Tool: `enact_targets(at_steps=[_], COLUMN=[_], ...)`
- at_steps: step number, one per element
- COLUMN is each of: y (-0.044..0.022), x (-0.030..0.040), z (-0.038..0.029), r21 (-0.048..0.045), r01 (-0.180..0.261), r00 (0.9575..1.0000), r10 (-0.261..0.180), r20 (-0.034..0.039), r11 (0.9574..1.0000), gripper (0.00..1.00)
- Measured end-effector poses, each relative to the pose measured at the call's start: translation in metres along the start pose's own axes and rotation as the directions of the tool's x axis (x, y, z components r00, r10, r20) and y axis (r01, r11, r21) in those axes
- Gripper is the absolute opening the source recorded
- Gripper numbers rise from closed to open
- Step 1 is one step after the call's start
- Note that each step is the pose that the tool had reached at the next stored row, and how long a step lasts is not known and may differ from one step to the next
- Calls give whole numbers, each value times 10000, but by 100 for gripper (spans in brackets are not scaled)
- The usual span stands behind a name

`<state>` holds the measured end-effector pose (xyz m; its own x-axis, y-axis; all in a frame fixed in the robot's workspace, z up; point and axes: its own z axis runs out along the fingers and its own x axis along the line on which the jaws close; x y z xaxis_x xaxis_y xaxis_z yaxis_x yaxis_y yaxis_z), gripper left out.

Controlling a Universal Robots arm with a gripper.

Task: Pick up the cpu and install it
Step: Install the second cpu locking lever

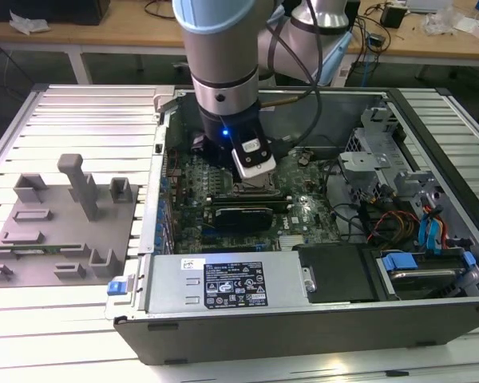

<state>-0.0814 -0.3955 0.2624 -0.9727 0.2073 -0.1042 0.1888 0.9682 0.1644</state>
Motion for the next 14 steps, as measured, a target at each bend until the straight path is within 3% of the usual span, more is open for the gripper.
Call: enact_targets(at_steps=[1,3,7,10,11,12,13,14], y=[8,27,65,114,168,169,165,161], x=[-25,-69,-131,-123,-113,-125,-133,-135], z=[4,19,82,135,188,194,233,255], r21=[91,168,171,162,441,430,398,394], r01=[9,15,56,137,151,409,828,907], r00=[10000,10000,10000,9999,9981,9967,9930,9917], r10=[-9,-14,-55,-136,-124,-378,-791,-867], r20=[3,-13,-37,-50,-611,-716,-878,-946], r11=[10000,9999,9998,9998,9989,9982,9958,9951], gripper=[11,11,11,11,11,11,11,11])
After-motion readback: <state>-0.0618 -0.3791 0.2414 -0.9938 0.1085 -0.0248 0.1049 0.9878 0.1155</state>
